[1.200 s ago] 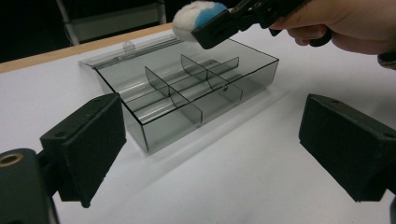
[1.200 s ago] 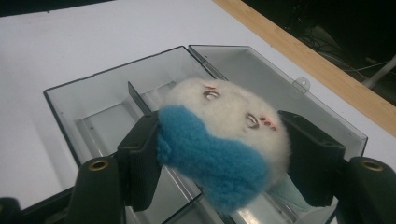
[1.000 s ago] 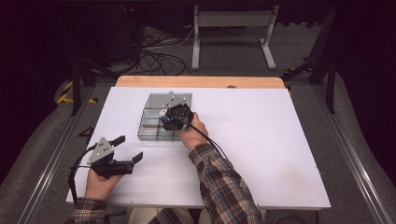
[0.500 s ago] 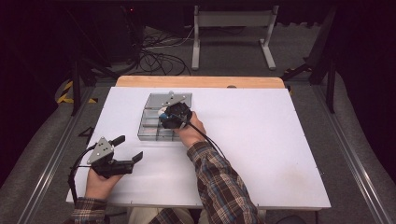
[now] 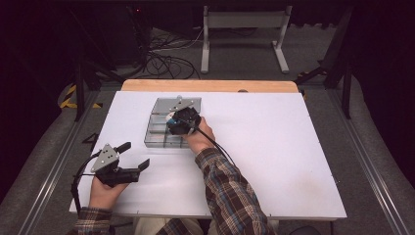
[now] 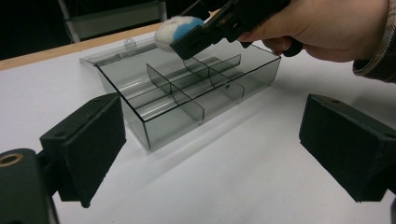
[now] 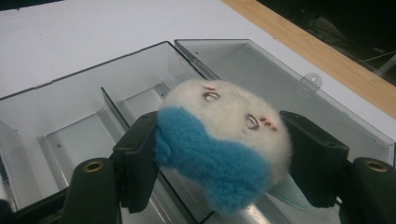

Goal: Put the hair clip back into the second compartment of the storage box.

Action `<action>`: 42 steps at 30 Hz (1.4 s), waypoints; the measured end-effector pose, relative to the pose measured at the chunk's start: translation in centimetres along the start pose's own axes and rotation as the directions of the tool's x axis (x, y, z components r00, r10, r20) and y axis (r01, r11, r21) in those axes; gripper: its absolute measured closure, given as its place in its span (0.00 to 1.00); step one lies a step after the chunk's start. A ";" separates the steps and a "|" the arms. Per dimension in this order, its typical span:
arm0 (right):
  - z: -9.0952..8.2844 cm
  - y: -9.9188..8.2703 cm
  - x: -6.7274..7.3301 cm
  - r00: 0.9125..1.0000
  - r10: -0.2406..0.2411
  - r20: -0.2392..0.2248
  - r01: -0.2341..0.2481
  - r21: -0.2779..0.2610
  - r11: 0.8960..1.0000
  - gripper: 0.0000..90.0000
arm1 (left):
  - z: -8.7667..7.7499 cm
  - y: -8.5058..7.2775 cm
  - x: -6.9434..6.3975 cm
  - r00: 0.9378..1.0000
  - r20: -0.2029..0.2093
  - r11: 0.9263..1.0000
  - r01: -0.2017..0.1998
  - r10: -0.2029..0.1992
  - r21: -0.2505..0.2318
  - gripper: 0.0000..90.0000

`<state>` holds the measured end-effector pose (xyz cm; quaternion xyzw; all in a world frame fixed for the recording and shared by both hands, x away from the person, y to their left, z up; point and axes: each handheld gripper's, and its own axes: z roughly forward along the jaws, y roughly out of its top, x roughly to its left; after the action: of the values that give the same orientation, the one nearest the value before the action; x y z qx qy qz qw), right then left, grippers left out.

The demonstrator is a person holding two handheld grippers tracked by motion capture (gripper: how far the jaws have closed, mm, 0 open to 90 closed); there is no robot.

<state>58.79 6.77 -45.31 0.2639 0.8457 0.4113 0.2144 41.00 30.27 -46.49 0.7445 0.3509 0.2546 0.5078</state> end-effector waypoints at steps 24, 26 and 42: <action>0.7 -0.3 -0.1 1.000 0.006 -0.007 -0.005 0.035 0.999 0.31 | 0.0 0.0 0.0 1.000 0.003 1.000 -0.006 0.006 0.002 0.09; 0.6 -0.2 -0.1 1.000 0.001 -0.004 -0.001 0.032 0.999 0.27 | 0.0 0.0 0.0 1.000 0.008 1.000 -0.005 0.005 0.001 0.09; -0.4 0.0 -0.2 1.000 0.013 -0.014 -0.013 -0.001 1.000 0.20 | -0.1 0.0 0.1 1.000 0.006 1.000 -0.004 0.004 0.000 0.09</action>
<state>58.71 6.40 -45.01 0.2666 0.8452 0.4148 0.2060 40.96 30.37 -46.46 0.7461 0.3478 0.2532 0.5082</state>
